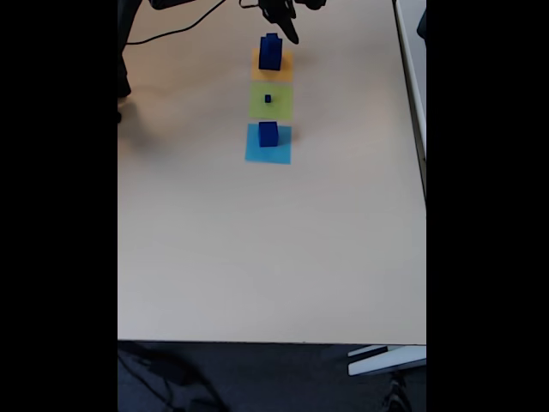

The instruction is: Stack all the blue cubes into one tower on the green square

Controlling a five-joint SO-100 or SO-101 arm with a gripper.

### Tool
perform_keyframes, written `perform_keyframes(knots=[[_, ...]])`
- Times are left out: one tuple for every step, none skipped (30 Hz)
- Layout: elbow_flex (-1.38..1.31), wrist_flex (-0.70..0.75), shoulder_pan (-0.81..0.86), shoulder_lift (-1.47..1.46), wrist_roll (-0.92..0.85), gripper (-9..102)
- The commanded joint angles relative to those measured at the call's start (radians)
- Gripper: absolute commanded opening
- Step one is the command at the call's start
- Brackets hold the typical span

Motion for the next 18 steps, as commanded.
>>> perform_keyframes(knots=[[-0.064, 0.031, -0.012, 0.02, 0.002, 27], [-0.063, 0.037, -0.012, 0.02, 0.002, 27], [-0.061, 0.044, -0.014, 0.02, 0.002, 27], [-0.061, 0.051, -0.015, 0.02, 0.0, 27], [-0.061, 0.052, -0.017, 0.018, -0.006, 27], [-0.061, 0.054, -0.017, 0.017, -0.011, 27], [-0.061, 0.054, -0.018, 0.017, -0.012, 27], [-0.061, 0.054, -0.02, 0.015, -0.014, 27], [-0.063, 0.054, -0.021, 0.014, -0.017, 27], [-0.066, 0.054, -0.025, 0.011, -0.018, 26], [-0.067, 0.054, -0.026, 0.006, -0.02, 26], [-0.074, 0.054, -0.029, 0.002, -0.023, 26], [-0.078, 0.054, -0.031, -0.003, -0.025, 26], [-0.08, 0.054, -0.034, -0.008, -0.025, 26], [-0.081, 0.054, -0.035, -0.011, -0.025, 26], [-0.081, 0.054, -0.038, -0.014, -0.025, 26], [-0.08, 0.054, -0.041, -0.017, -0.025, 25], [-0.08, 0.057, -0.046, -0.02, -0.025, 25]])
